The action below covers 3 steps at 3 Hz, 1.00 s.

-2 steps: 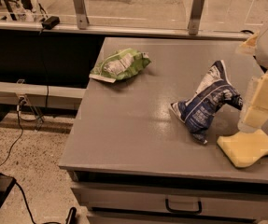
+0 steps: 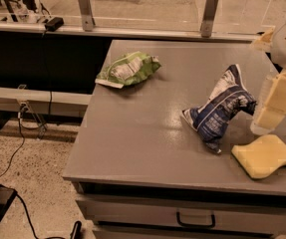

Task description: Pick green jalapeno chip bag

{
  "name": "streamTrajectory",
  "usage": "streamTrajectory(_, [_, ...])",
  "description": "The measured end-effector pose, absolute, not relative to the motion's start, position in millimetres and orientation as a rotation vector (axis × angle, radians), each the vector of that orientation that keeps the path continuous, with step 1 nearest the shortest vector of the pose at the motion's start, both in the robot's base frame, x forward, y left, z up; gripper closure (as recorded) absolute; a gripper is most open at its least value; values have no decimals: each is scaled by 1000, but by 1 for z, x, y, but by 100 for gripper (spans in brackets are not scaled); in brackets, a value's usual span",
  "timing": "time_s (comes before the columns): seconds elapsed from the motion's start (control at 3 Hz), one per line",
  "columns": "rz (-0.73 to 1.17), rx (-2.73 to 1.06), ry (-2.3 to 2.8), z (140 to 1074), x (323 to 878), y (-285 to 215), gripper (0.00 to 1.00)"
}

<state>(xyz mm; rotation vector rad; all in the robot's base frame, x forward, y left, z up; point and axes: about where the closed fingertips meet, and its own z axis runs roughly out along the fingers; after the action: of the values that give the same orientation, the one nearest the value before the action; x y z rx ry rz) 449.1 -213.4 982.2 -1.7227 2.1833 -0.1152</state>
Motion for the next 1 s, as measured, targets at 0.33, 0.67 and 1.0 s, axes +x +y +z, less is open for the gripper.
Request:
streamTrajectory(0.33, [-171,-1744,2073,995,478,-205,0])
streamTrajectory(0.67, [-246,-1761,1949,1012,514,-191,0])
streamTrajectory(1.0, [-282,-1774,1842,1025,552,-170,0])
